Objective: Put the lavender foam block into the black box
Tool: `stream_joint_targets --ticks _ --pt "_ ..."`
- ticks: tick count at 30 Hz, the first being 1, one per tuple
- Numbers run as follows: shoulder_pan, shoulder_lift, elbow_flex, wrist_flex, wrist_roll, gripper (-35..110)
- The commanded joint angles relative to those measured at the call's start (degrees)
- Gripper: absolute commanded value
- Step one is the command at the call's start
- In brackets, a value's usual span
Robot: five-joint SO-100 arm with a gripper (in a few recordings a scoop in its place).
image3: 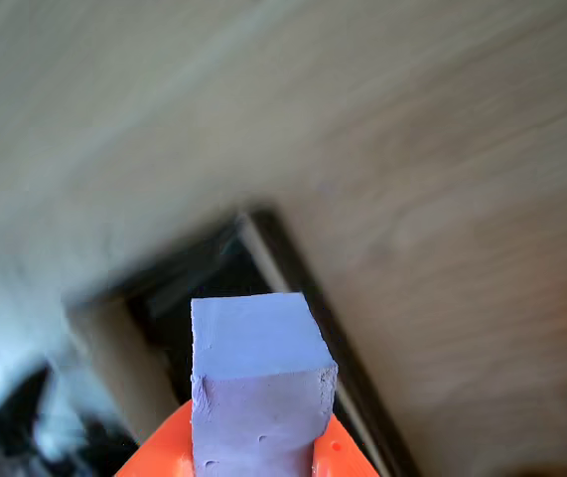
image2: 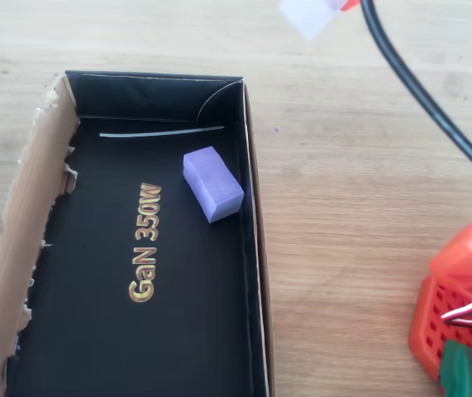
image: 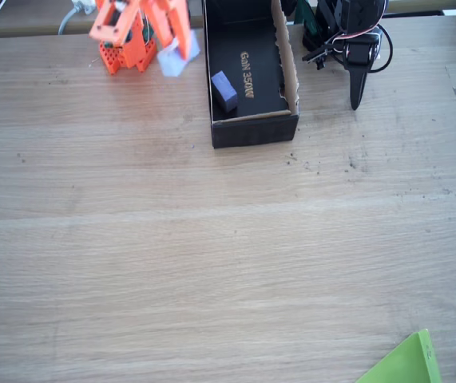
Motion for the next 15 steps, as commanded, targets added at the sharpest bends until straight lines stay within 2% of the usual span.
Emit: stream_joint_targets --ticks 1,7,15 --pt "-5.98 -2.72 -2.02 0.18 2.46 0" --pt "-9.58 -19.95 -12.30 -3.43 2.37 0" --pt "-13.62 -43.51 -38.41 1.67 4.92 0"
